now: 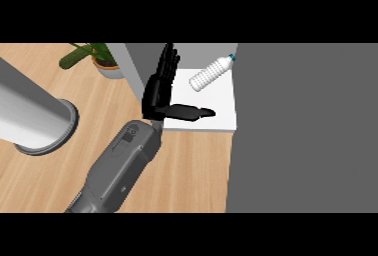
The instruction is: Pick up the bottled water, place it into the cabinet and close the cabinet
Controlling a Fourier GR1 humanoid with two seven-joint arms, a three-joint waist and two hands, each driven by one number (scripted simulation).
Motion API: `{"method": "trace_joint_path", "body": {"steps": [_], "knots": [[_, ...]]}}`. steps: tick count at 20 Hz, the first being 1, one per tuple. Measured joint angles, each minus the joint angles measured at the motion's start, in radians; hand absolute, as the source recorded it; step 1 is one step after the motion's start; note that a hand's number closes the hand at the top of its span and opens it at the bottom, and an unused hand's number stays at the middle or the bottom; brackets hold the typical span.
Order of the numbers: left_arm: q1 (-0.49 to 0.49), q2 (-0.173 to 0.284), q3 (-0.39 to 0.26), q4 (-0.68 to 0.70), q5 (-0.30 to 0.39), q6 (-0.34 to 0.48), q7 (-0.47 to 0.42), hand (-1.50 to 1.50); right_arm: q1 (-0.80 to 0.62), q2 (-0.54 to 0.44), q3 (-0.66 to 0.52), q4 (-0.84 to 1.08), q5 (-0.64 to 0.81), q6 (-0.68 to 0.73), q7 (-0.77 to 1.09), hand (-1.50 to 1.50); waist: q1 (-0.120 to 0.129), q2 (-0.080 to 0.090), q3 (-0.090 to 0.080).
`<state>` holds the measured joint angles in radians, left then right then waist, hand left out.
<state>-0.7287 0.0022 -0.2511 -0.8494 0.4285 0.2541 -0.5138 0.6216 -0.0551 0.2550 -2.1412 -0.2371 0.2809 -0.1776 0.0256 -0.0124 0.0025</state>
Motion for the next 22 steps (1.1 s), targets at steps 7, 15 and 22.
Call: {"method": "trace_joint_path", "body": {"steps": [7,15,22], "knots": [[0.290,0.048,-0.094,-0.438,-0.006,0.067,0.120,-1.50,0.006,-0.003,0.012,-0.032,0.000,-0.011,0.023,-1.50,0.014,-0.004,-0.001],[0.637,0.141,-0.248,-0.931,-0.046,0.128,0.243,-1.50,0.005,-0.043,0.042,-0.059,0.051,0.014,0.026,1.50,-0.002,0.002,-0.002],[0.883,0.245,-0.282,-1.203,-0.056,0.121,0.228,-1.50,-0.011,-0.137,0.110,-0.072,0.135,0.094,0.061,1.50,-0.005,0.007,-0.002]]}}
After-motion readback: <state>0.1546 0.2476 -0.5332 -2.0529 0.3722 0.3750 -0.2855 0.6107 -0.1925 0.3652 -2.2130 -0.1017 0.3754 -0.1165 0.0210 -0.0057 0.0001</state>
